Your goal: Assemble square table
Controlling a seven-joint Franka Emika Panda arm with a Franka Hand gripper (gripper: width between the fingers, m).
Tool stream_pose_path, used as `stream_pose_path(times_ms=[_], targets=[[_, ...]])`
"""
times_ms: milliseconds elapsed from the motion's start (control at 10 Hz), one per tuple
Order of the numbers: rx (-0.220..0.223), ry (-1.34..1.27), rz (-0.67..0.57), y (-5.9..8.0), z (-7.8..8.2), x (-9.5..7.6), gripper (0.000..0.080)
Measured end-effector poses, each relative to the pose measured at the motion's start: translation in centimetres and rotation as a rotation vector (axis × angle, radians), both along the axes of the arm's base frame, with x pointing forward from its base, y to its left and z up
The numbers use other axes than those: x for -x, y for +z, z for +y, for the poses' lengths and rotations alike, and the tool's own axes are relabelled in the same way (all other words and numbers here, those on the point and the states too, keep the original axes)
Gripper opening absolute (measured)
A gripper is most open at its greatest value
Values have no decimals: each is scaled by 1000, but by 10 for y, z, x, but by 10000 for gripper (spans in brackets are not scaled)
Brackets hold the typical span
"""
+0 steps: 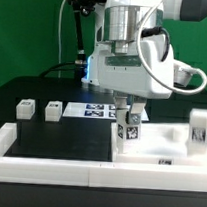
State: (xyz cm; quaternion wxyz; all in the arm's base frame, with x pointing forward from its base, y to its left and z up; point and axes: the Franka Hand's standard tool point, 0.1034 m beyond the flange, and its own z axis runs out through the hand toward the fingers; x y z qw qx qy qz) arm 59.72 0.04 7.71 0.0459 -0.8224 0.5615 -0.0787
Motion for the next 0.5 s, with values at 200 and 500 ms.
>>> stream_pose_path(times_ms=[200, 500], targets=[[13, 80, 7, -1, -1, 1, 560], [73, 428, 12, 0, 0, 1, 645]])
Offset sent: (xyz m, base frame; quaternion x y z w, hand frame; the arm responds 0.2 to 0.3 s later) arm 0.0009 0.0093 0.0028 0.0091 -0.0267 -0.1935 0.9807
